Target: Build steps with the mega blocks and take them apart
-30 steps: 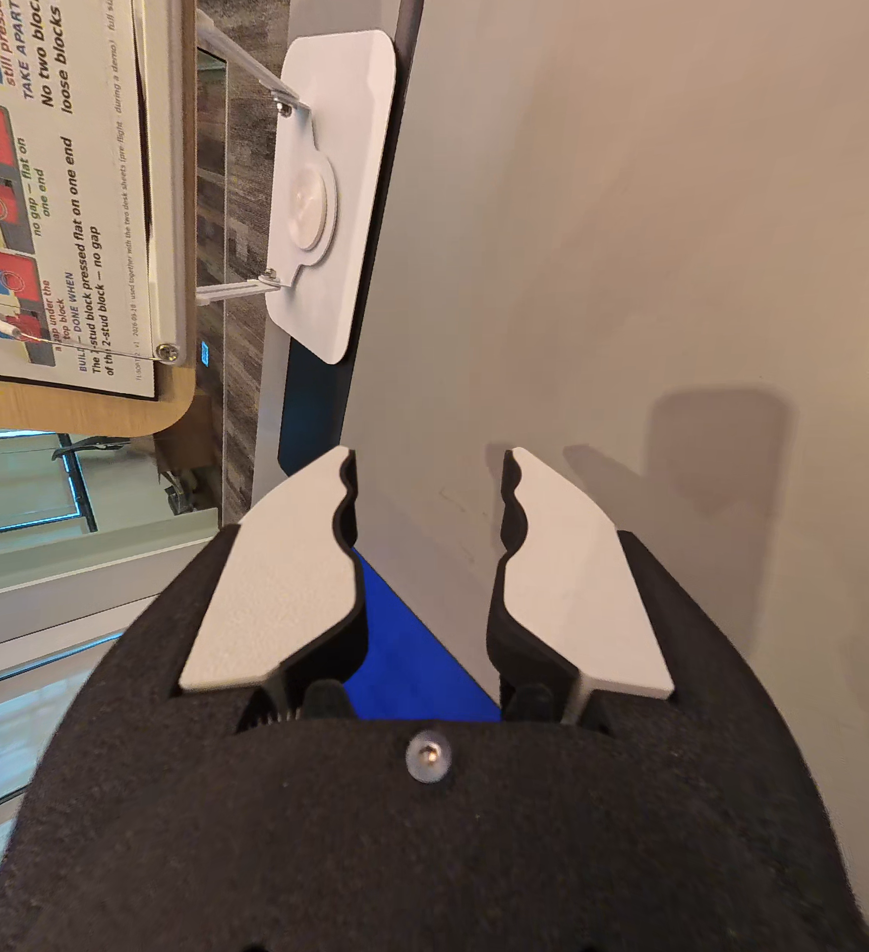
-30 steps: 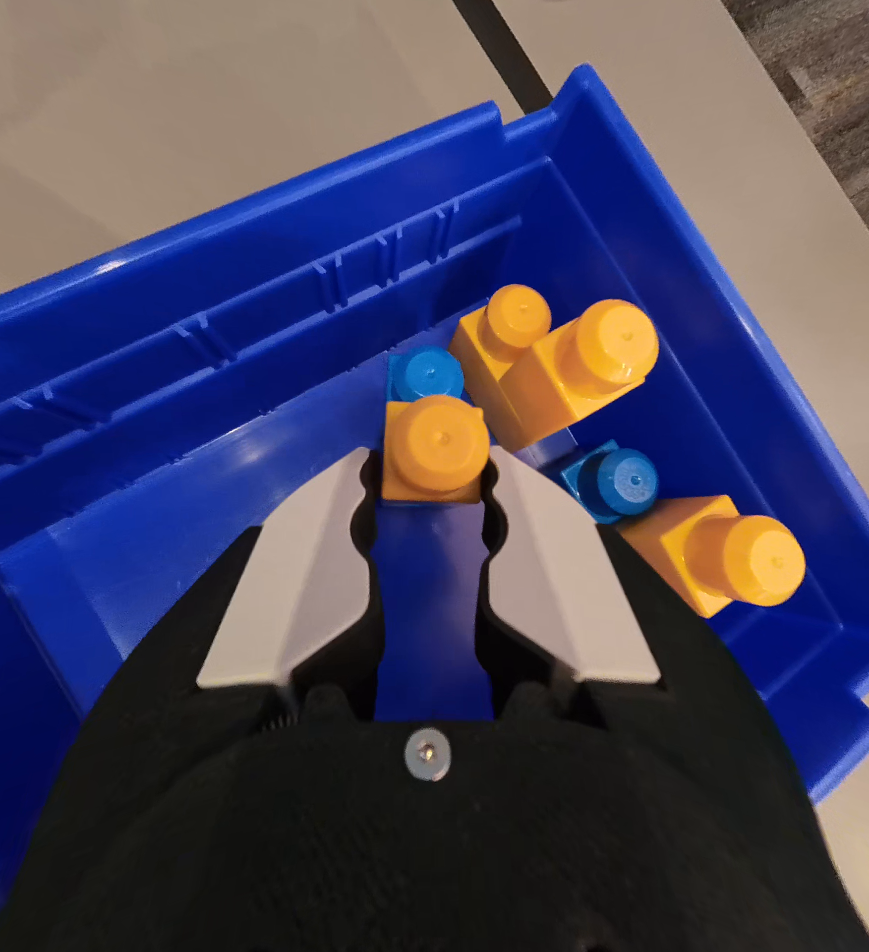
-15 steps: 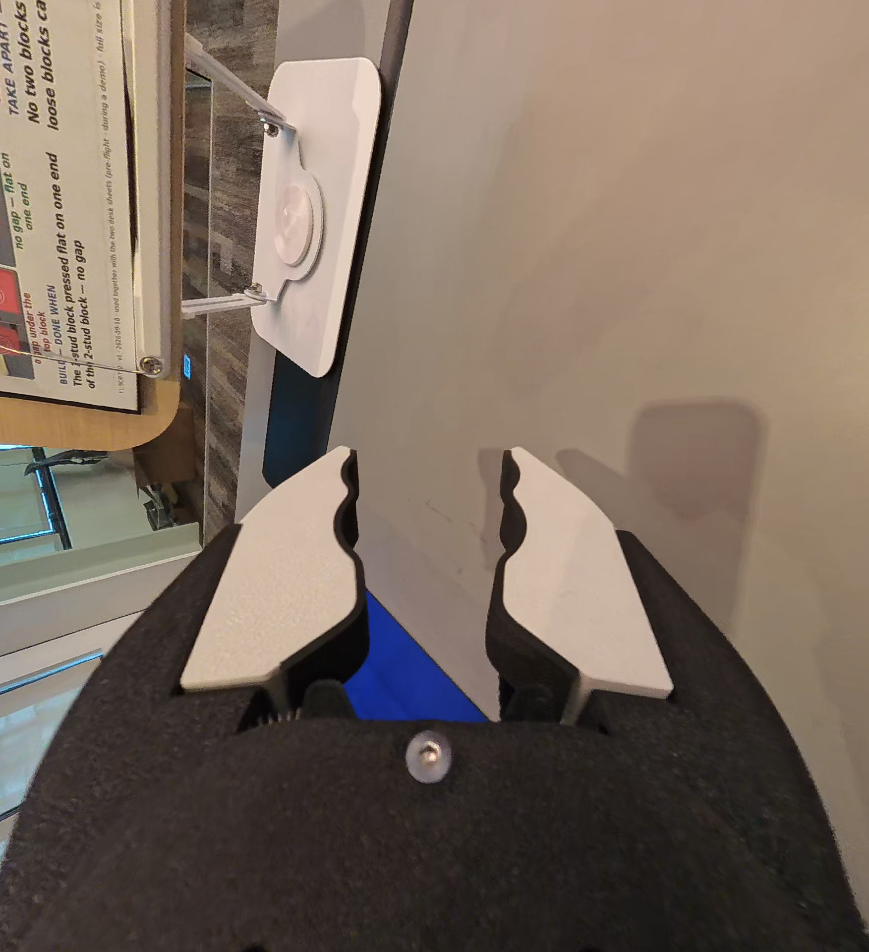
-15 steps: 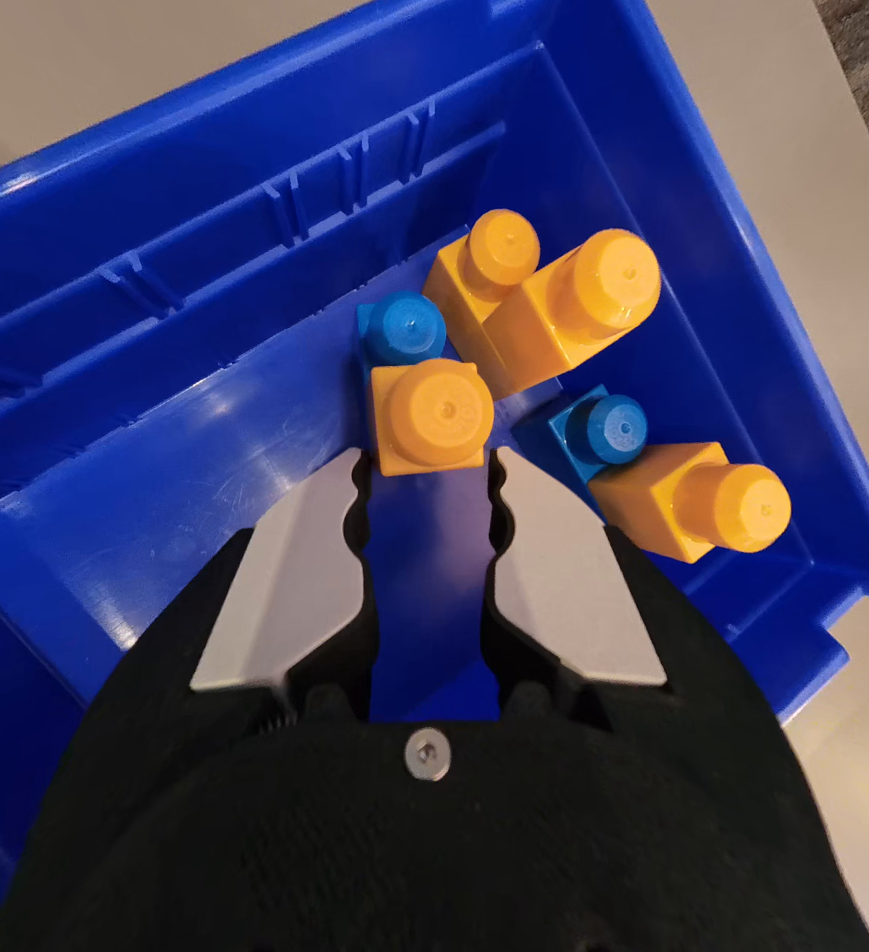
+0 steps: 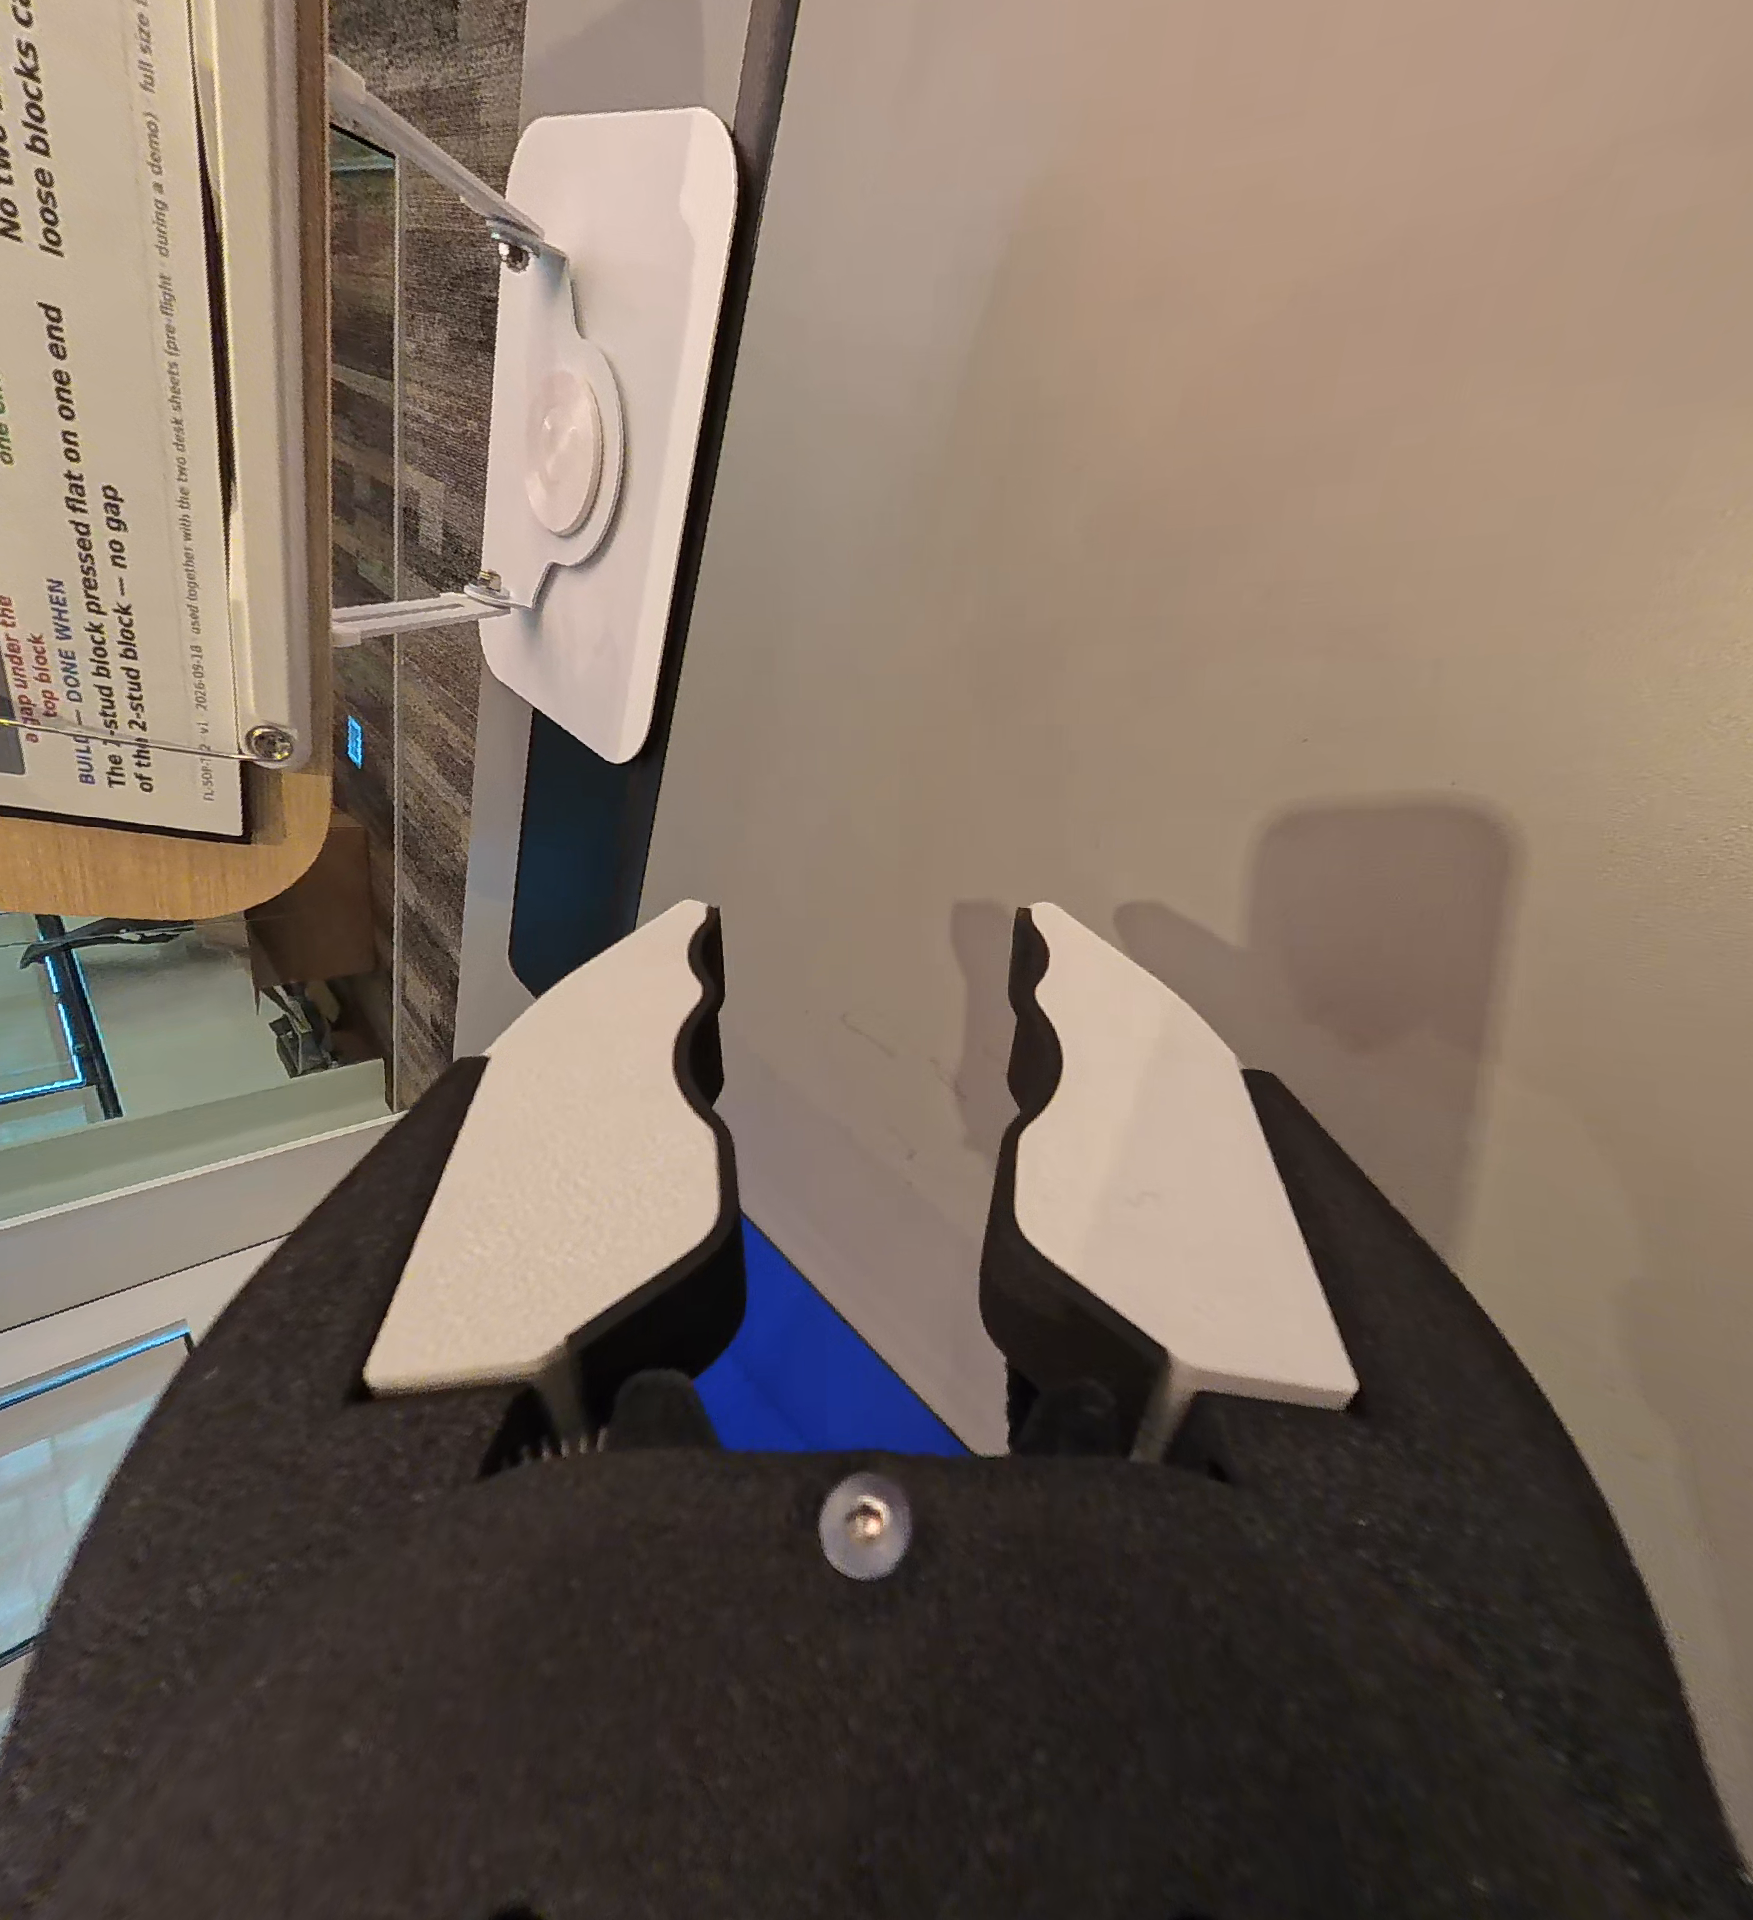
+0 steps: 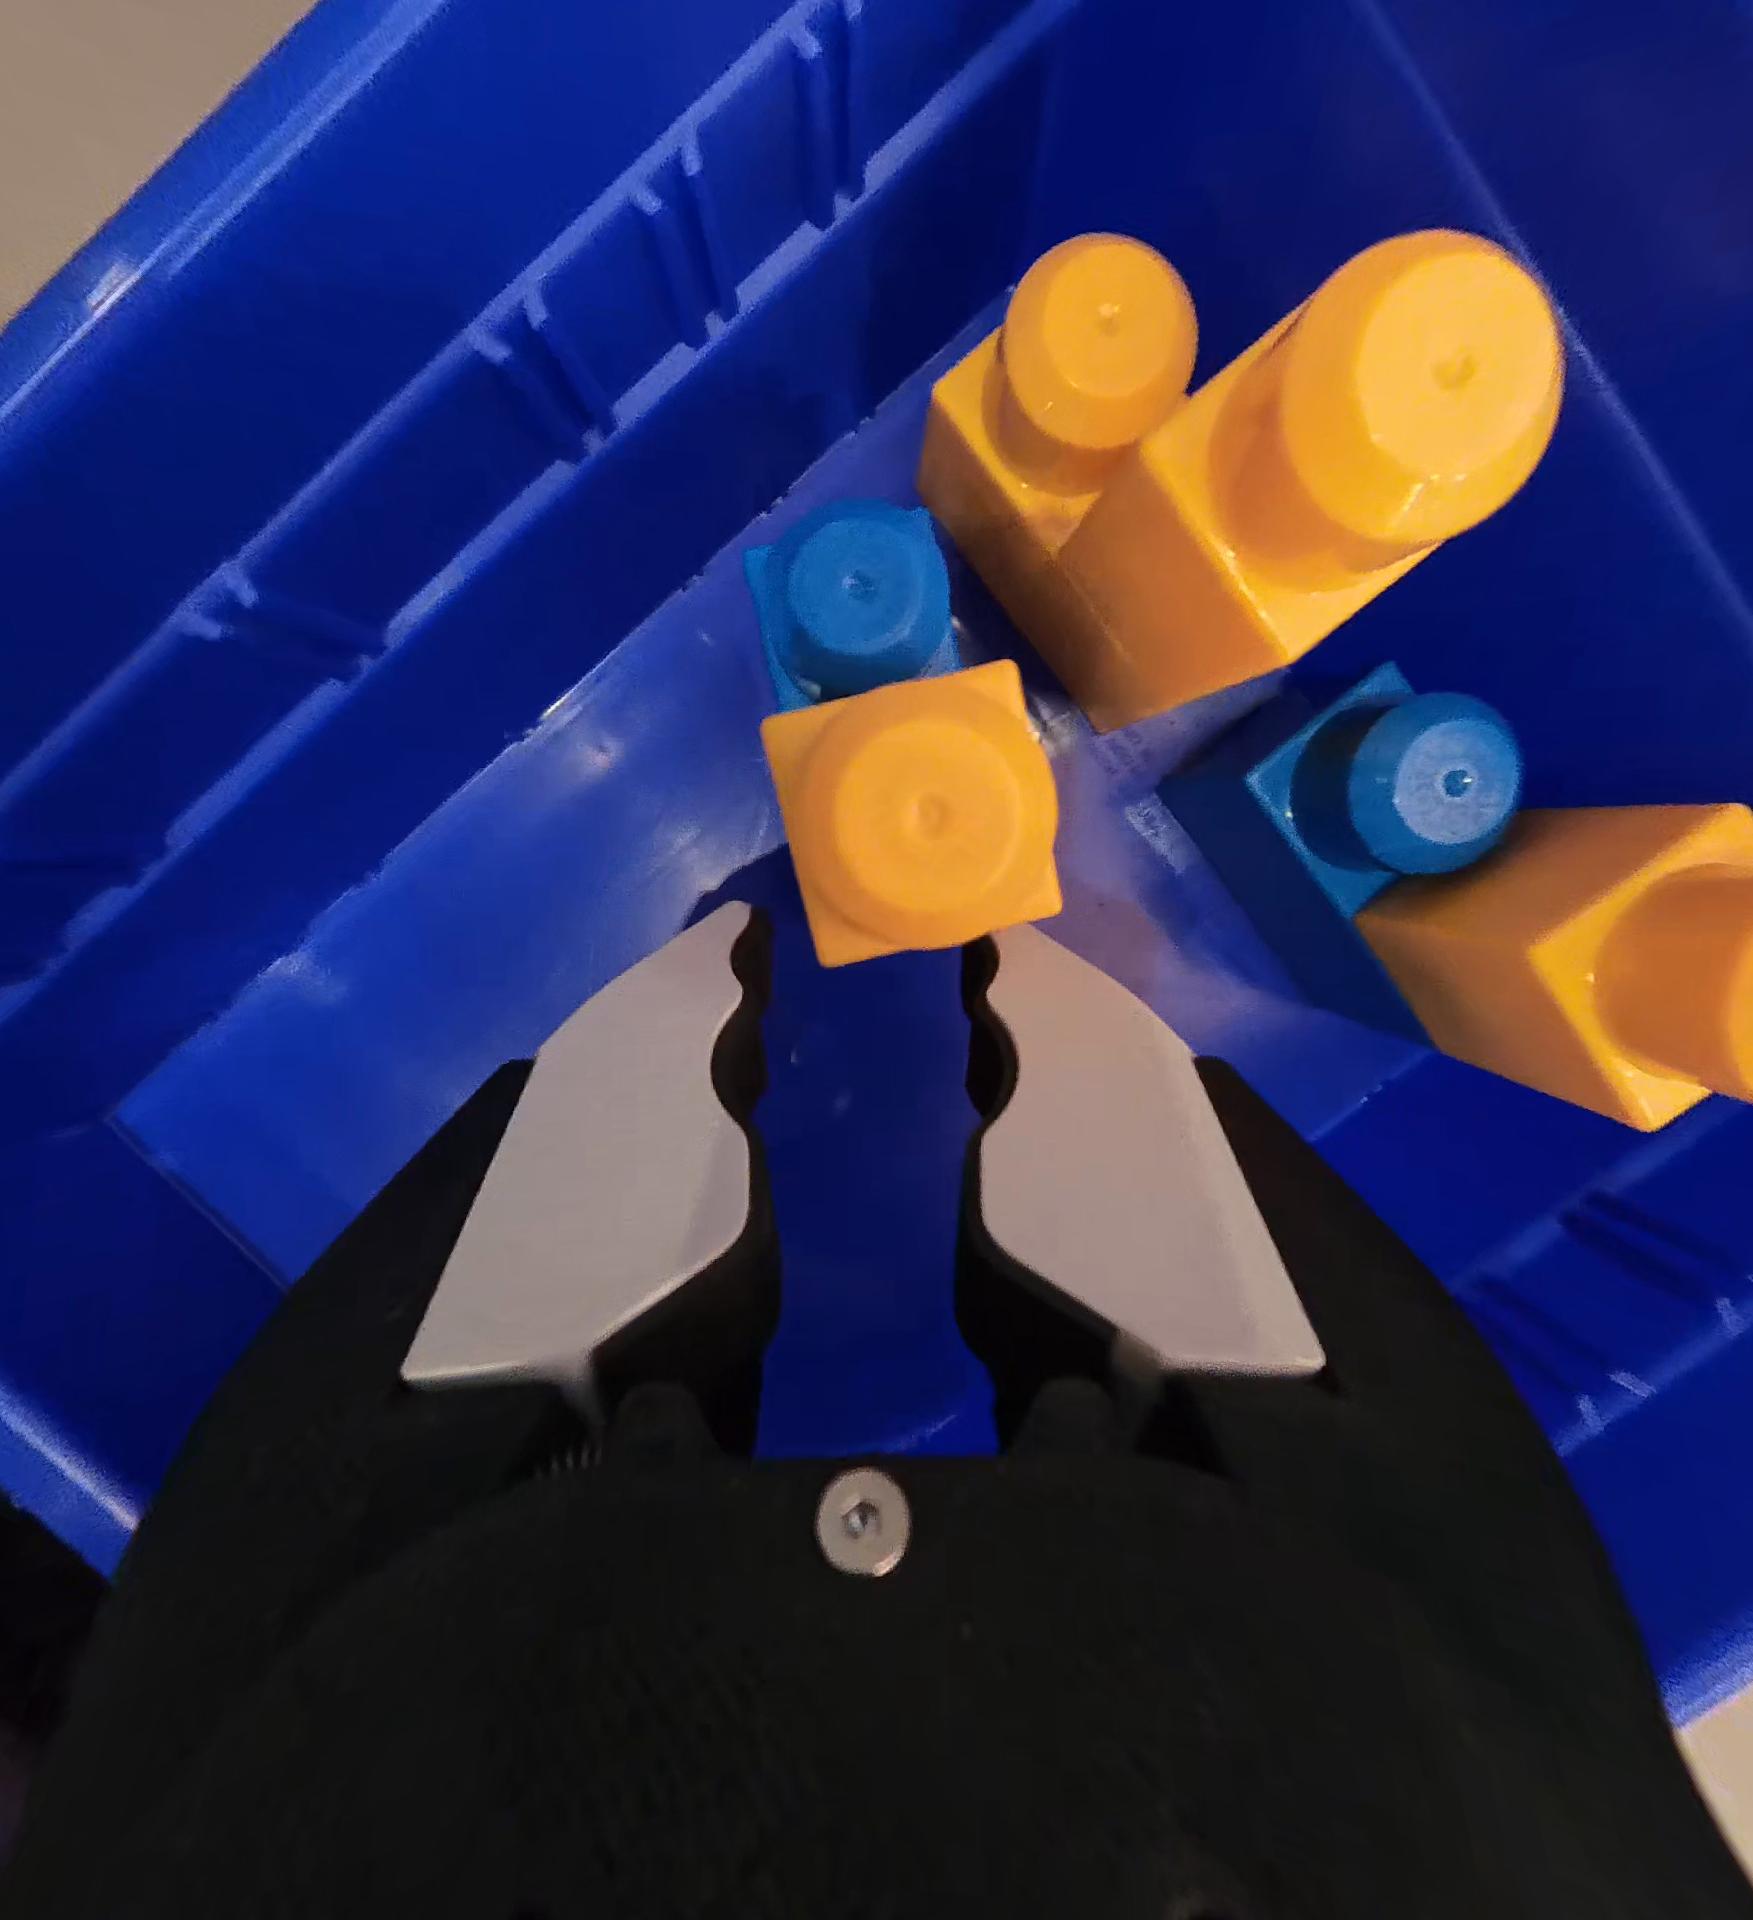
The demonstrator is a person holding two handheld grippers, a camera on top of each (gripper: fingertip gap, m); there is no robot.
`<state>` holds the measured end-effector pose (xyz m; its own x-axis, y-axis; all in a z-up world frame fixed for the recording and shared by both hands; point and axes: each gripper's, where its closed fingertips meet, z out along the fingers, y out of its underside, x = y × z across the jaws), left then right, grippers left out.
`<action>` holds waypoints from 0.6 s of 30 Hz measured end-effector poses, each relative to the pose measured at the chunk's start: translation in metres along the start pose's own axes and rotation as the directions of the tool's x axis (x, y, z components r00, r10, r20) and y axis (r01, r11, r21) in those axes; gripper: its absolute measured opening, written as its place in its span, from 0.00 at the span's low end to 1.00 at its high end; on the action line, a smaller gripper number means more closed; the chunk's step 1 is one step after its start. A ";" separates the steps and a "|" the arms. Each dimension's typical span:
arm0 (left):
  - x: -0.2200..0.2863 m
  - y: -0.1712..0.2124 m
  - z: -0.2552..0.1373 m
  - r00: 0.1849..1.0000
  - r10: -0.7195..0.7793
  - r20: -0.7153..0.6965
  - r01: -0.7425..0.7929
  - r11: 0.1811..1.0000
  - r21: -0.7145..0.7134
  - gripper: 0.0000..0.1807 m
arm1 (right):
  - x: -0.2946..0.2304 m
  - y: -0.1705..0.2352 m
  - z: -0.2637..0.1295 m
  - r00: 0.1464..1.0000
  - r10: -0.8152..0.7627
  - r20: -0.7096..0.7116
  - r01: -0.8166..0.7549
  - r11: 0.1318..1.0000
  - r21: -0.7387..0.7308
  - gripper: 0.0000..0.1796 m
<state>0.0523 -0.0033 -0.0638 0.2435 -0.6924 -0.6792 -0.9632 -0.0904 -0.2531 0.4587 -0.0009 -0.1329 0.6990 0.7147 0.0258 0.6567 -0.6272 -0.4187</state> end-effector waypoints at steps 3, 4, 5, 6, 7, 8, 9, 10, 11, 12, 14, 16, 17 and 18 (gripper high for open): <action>0.001 -0.001 0.000 1.000 -0.002 -0.006 0.002 1.000 0.005 0.29 | 0.009 -0.003 0.004 0.999 0.016 -0.049 -0.016 1.000 -0.010 0.21; 0.001 -0.001 0.000 1.000 -0.001 -0.007 0.001 1.000 0.005 0.29 | 0.011 -0.003 0.005 0.998 0.014 -0.060 -0.015 1.000 -0.013 0.21; 0.001 -0.001 0.000 1.000 0.000 -0.007 0.000 1.000 0.005 0.29 | 0.013 -0.003 0.006 0.997 0.008 -0.072 -0.009 1.000 -0.016 0.21; 0.001 -0.001 0.001 1.000 0.001 -0.008 -0.001 1.000 0.004 0.29 | 0.015 -0.003 0.007 0.996 -0.003 -0.086 0.001 1.000 -0.018 0.21; 0.002 -0.001 0.001 1.000 0.003 -0.009 -0.003 1.000 0.004 0.29 | 0.018 -0.003 0.007 0.995 -0.017 -0.101 0.015 1.000 -0.020 0.20; 0.002 -0.001 0.001 1.000 0.004 -0.010 -0.004 1.000 0.003 0.29 | 0.019 -0.003 0.008 0.993 -0.036 -0.113 0.034 0.999 -0.019 0.20; 0.002 -0.001 0.001 1.000 0.003 -0.010 -0.003 1.000 0.002 0.29 | 0.020 -0.004 0.008 0.990 -0.063 -0.123 0.062 0.998 -0.015 0.18; 0.002 -0.001 0.002 1.000 0.002 -0.010 -0.002 1.000 0.002 0.29 | 0.021 -0.005 0.008 0.986 -0.093 -0.135 0.093 0.996 -0.008 0.18; 0.002 0.000 0.002 1.000 0.001 -0.012 -0.001 1.000 0.001 0.29 | 0.023 -0.006 0.007 0.982 -0.117 -0.149 0.119 0.993 0.005 0.18; 0.002 0.000 0.002 1.000 0.000 -0.013 0.000 1.000 0.000 0.29 | 0.023 -0.009 0.007 0.978 -0.138 -0.154 0.143 0.989 0.025 0.18; 0.002 0.000 0.003 1.000 -0.003 -0.015 0.003 1.000 -0.001 0.29 | 0.020 -0.015 0.005 0.973 -0.175 -0.151 0.188 0.979 0.076 0.17; 0.003 0.000 0.003 1.000 -0.006 -0.018 0.006 1.000 0.001 0.29 | 0.018 -0.017 0.004 0.974 -0.178 -0.140 0.193 0.976 0.101 0.16; 0.003 0.000 0.002 1.000 -0.006 -0.020 0.006 1.000 0.002 0.29 | 0.019 -0.017 0.002 0.975 -0.172 -0.142 0.188 0.976 0.106 0.16; 0.003 0.001 0.002 1.000 -0.007 -0.021 0.007 1.000 0.002 0.29 | 0.020 -0.017 0.001 0.976 -0.166 -0.144 0.182 0.977 0.110 0.16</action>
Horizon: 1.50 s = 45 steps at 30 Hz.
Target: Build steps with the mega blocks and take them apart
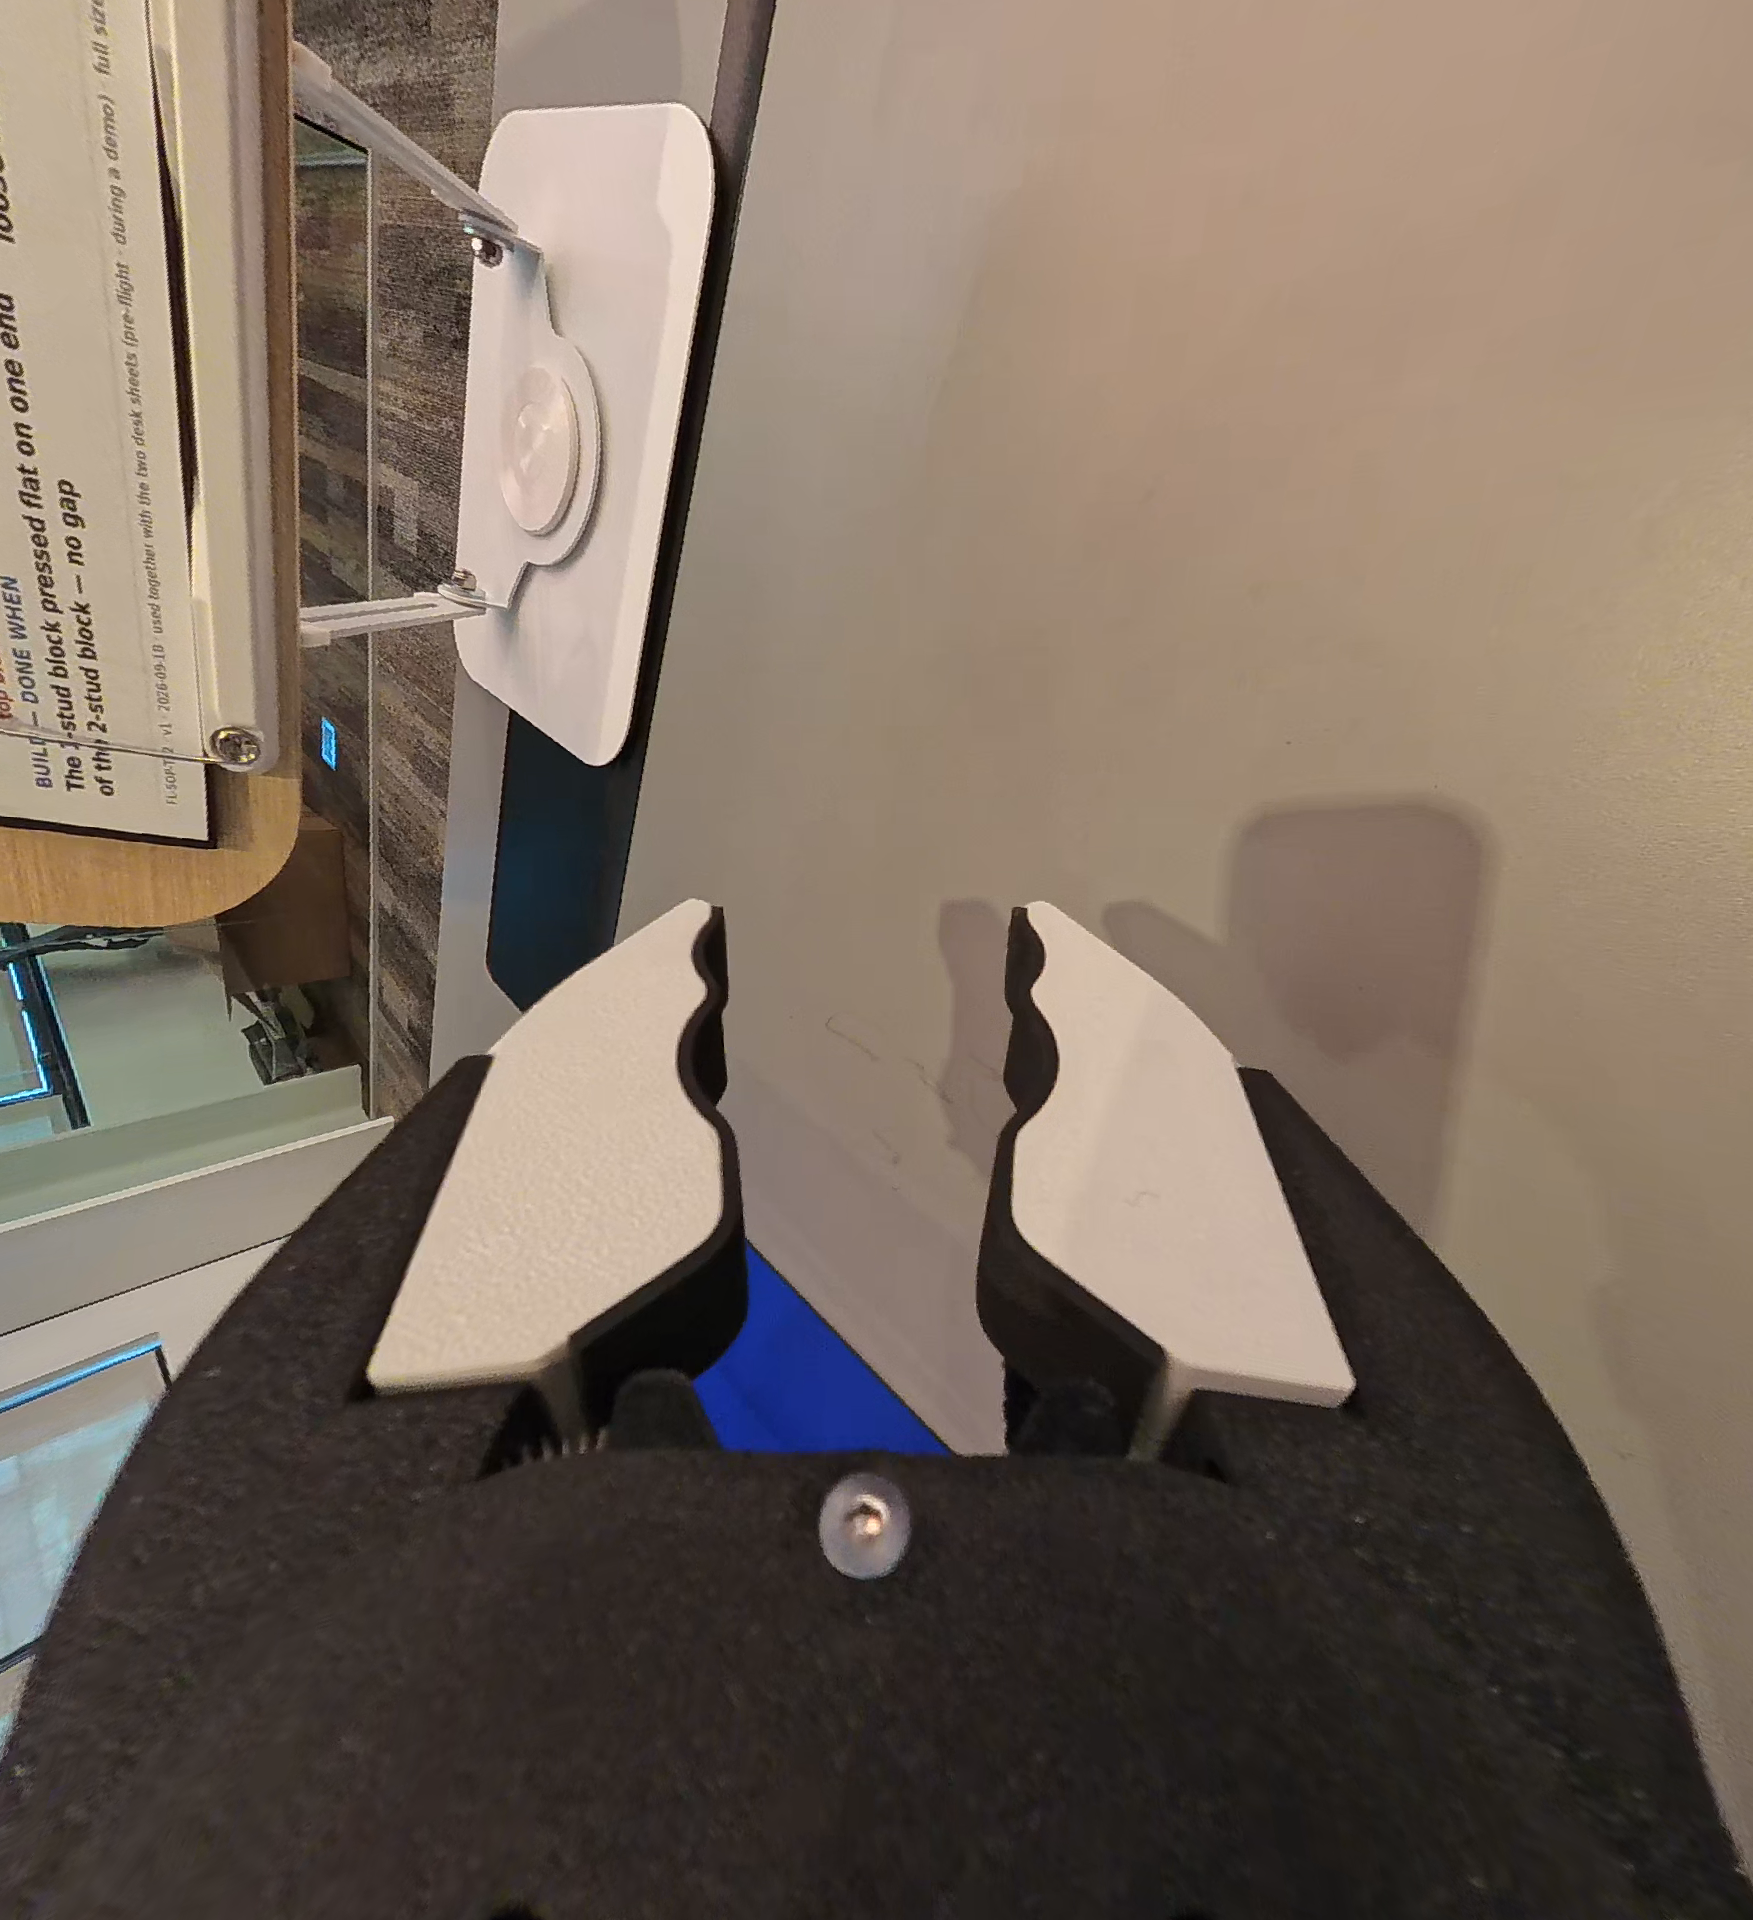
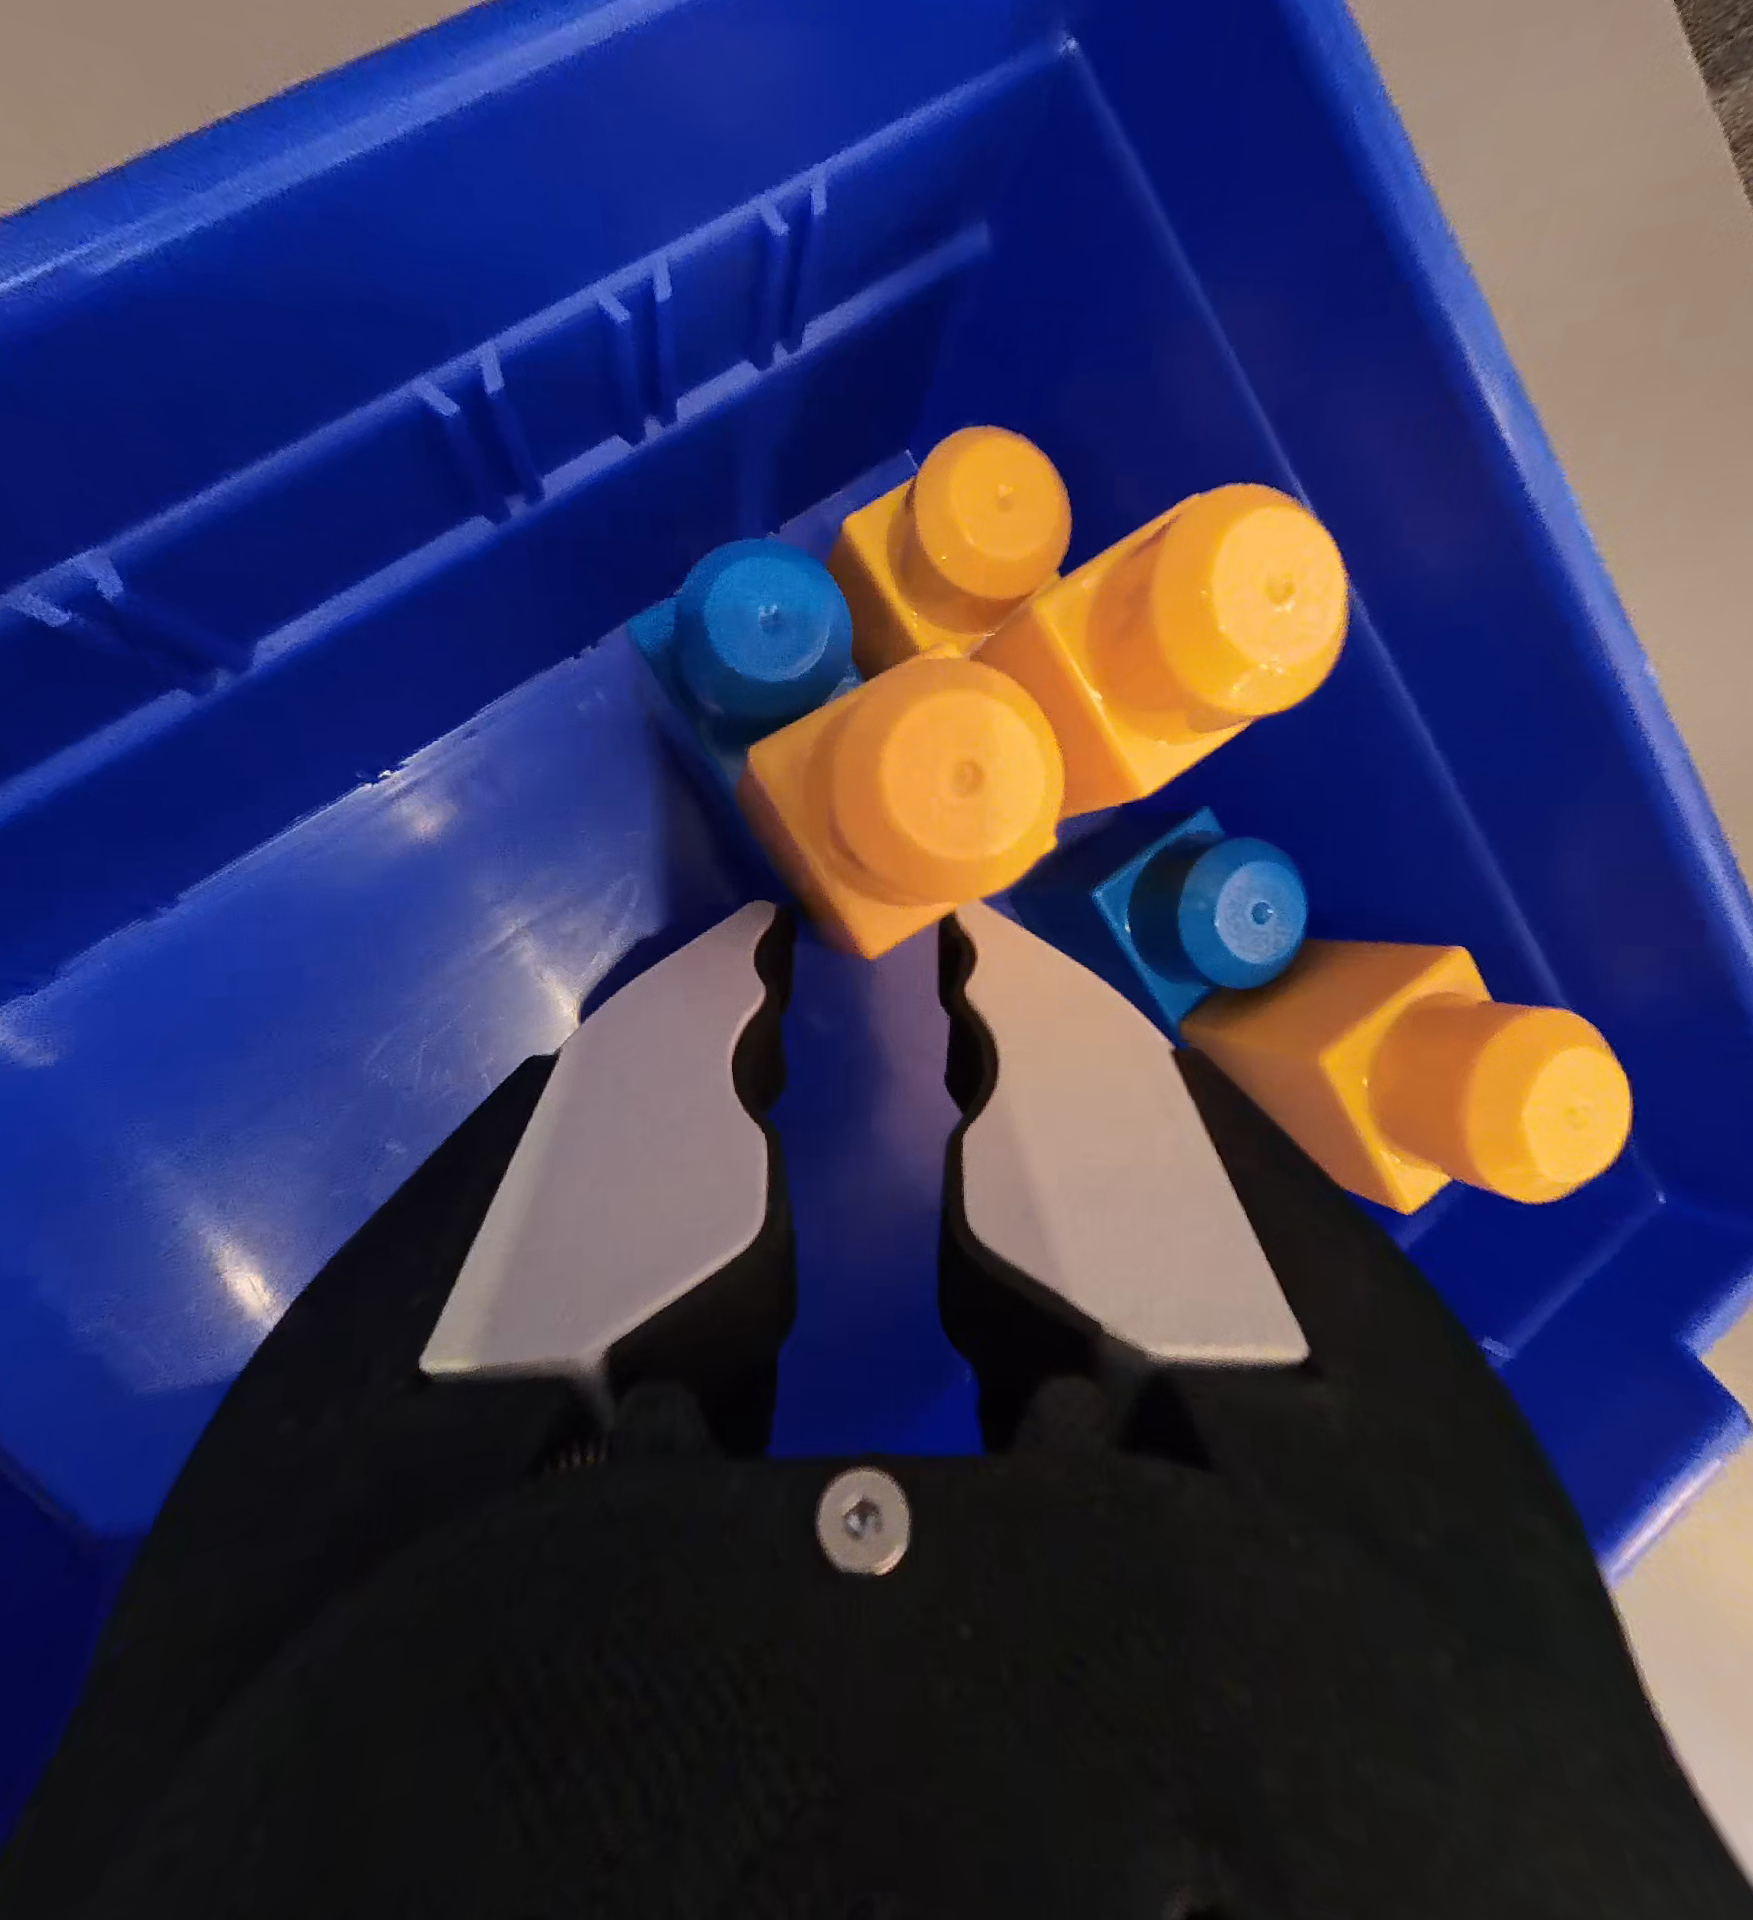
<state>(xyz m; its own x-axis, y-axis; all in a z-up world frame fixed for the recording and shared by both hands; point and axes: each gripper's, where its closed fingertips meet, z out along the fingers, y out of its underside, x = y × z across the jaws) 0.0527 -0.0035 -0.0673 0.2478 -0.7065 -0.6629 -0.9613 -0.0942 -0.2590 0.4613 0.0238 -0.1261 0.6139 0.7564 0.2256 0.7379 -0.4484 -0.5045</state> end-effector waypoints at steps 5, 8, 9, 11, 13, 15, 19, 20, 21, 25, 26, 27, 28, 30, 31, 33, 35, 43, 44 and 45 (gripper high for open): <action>-0.013 0.009 -0.007 0.999 -0.042 0.014 0.042 0.999 0.003 0.29 | 0.005 -0.004 -0.022 0.999 0.019 -0.048 -0.018 1.000 0.020 0.18; -0.044 0.025 -0.028 0.985 -0.165 0.047 0.162 0.986 0.045 0.29 | 0.011 -0.018 -0.051 0.992 0.029 -0.119 -0.020 0.997 0.072 0.19; -0.060 0.035 -0.039 0.972 -0.225 0.070 0.220 0.973 0.068 0.29 | 0.012 -0.026 -0.062 0.989 0.038 -0.142 -0.023 0.994 0.105 0.19; -0.090 0.061 -0.064 0.919 -0.385 0.088 0.373 0.919 0.130 0.29 | 0.015 -0.042 -0.084 0.980 0.077 -0.182 -0.045 0.983 0.176 0.20; -0.108 0.092 -0.085 0.839 -0.543 0.041 0.528 0.830 0.179 0.30 | 0.014 -0.059 -0.104 0.972 0.112 -0.205 -0.059 0.967 0.249 0.20; -0.116 0.131 -0.097 0.755 -0.655 0.007 0.646 0.747 0.157 0.32 | 0.012 -0.077 -0.123 0.964 0.136 -0.227 -0.056 0.944 0.326 0.20; -0.099 0.213 -0.090 0.629 -0.777 -0.011 0.775 0.629 -0.062 0.33 | 0.003 -0.113 -0.152 0.959 0.166 -0.231 -0.039 0.881 0.472 0.20; -0.098 0.230 -0.085 0.610 -0.792 0.011 0.789 0.607 -0.098 0.33 | 0.000 -0.120 -0.157 0.959 0.171 -0.226 -0.036 0.865 0.501 0.20; -0.096 0.243 -0.080 0.594 -0.804 0.016 0.799 0.588 -0.123 0.33 | -0.003 -0.127 -0.161 0.960 0.172 -0.219 -0.033 0.850 0.525 0.20; -0.092 0.256 -0.051 0.530 -0.845 -0.069 0.836 0.535 -0.121 0.32 | -0.017 -0.146 -0.165 0.970 0.151 -0.192 -0.017 0.825 0.565 0.20; -0.090 0.259 -0.042 0.517 -0.853 -0.077 0.842 0.522 -0.132 0.32 | -0.020 -0.149 -0.163 0.972 0.143 -0.189 -0.012 0.826 0.563 0.20; -0.087 0.263 -0.033 0.514 -0.854 -0.080 0.840 0.520 -0.151 0.32 | -0.023 -0.152 -0.161 0.974 0.132 -0.185 -0.006 0.828 0.560 0.20; -0.084 0.267 -0.025 0.521 -0.850 -0.078 0.833 0.526 -0.172 0.33 | -0.027 -0.155 -0.159 0.977 0.119 -0.178 0.001 0.830 0.558 0.20; -0.078 0.272 -0.011 0.529 -0.844 -0.085 0.821 0.534 -0.200 0.35 | -0.033 -0.160 -0.154 0.982 0.102 -0.160 0.004 0.831 0.556 0.20; -0.077 0.273 -0.004 0.536 -0.839 -0.092 0.816 0.543 -0.200 0.35 | -0.035 -0.162 -0.152 0.984 0.094 -0.153 0.006 0.834 0.552 0.20; -0.075 0.276 0.007 0.573 -0.813 -0.099 0.792 0.581 -0.185 0.38 | -0.039 -0.164 -0.147 0.986 0.076 -0.147 0.016 0.841 0.541 0.20; -0.070 0.274 0.017 0.614 -0.778 -0.131 0.758 0.628 -0.177 0.40 | -0.041 -0.164 -0.141 0.988 0.067 -0.141 0.018 0.850 0.527 0.20; -0.059 0.253 0.039 0.781 -0.584 -0.221 0.570 0.812 -0.127 0.39 | -0.042 -0.161 -0.130 0.993 0.060 -0.102 -0.001 0.864 0.504 0.20; -0.056 0.251 0.041 0.782 -0.577 -0.235 0.562 0.816 -0.132 0.38 | -0.042 -0.160 -0.130 0.994 0.063 -0.094 -0.007 0.861 0.508 0.20; -0.055 0.250 0.042 0.783 -0.572 -0.247 0.556 0.820 -0.135 0.38 | -0.042 -0.160 -0.131 0.994 0.066 -0.085 -0.013 0.858 0.514 0.20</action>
